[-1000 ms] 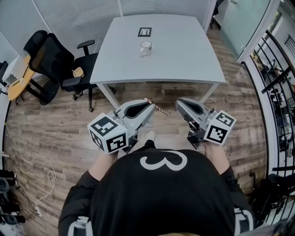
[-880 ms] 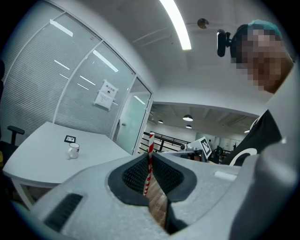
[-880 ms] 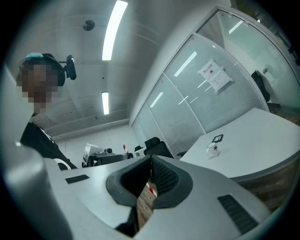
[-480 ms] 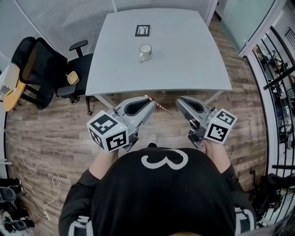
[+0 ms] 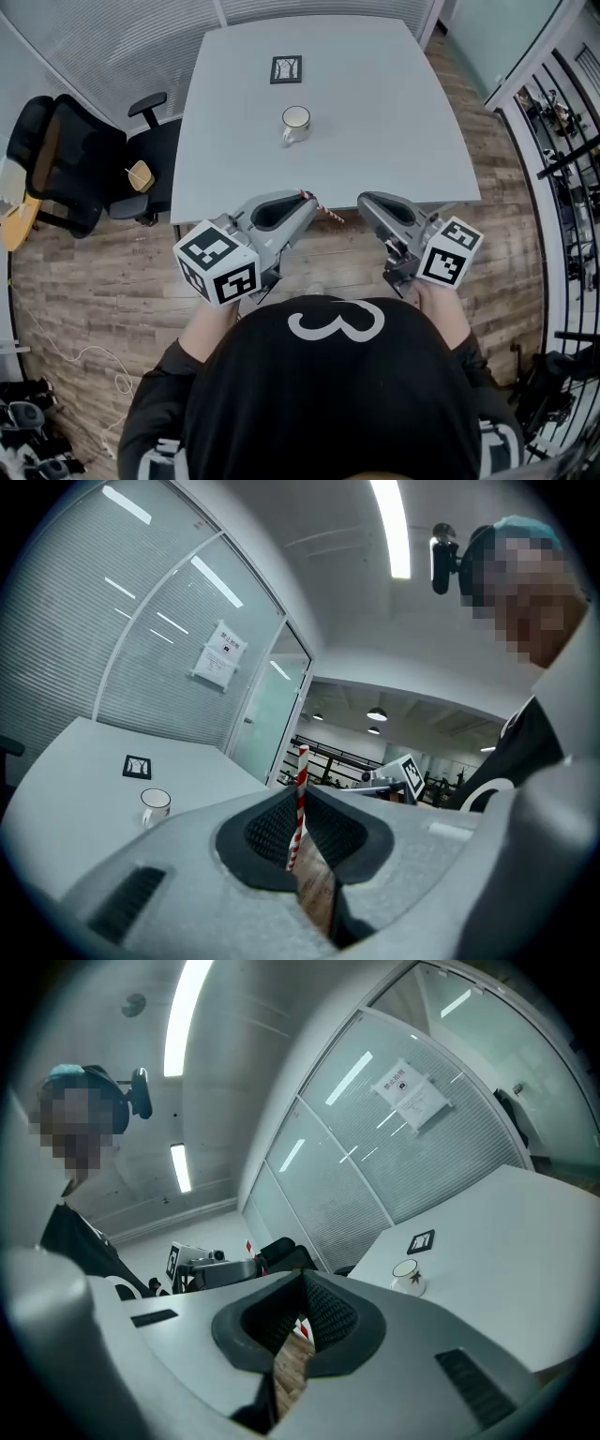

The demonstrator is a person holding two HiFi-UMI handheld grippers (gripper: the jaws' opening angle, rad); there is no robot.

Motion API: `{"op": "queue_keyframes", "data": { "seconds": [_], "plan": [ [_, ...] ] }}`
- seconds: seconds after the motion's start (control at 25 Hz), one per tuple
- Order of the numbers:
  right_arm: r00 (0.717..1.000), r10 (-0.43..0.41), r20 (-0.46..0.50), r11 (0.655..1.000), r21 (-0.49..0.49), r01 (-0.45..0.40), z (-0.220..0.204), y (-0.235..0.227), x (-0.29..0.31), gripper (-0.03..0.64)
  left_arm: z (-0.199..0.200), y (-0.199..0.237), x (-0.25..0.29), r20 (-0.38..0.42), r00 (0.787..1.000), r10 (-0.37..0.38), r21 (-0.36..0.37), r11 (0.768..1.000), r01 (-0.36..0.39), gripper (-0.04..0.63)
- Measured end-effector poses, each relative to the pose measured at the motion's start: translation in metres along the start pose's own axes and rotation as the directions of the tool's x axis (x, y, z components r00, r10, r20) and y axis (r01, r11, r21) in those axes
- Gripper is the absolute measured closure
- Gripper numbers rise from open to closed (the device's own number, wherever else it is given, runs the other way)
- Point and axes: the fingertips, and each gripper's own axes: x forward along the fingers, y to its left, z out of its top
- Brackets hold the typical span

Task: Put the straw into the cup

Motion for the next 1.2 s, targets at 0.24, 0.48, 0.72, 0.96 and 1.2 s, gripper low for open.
{"op": "queue_keyframes", "data": {
  "seconds": [0.24, 0.48, 0.72, 0.96, 1.2],
  "plan": [
    [1.000, -0.008, -0.004, 1.000, 0.003, 0.008, 0.006, -0.021, 0.028, 0.601, 0.005, 0.036, 0.008, -0.008, 1.000, -0.007, -0.004, 1.000, 0.007, 0.560],
    [1.000, -0.027, 0.007, 1.000, -0.008, 0.027, 0.008, -0.029, 0.036, 0.601, 0.011, 0.053, 0.009, 0.006, 1.000, -0.013, 0.004, 1.000, 0.013, 0.560],
    [0.999, -0.039, 0.020, 0.999, -0.012, 0.039, 0.009, -0.032, 0.029, 0.601, 0.010, 0.052, 0.014, 0.005, 1.000, -0.019, 0.010, 1.000, 0.018, 0.560],
    [0.999, -0.031, 0.024, 1.000, -0.003, 0.031, 0.015, -0.043, 0.023, 0.601, 0.014, 0.051, 0.028, 0.004, 1.000, -0.006, 0.009, 1.000, 0.006, 0.560],
    [1.000, 0.000, 0.021, 1.000, 0.009, 0.000, 0.025, -0.059, 0.033, 0.601, 0.019, 0.065, 0.039, 0.000, 1.000, 0.029, 0.003, 1.000, -0.029, 0.560]
  ]
}}
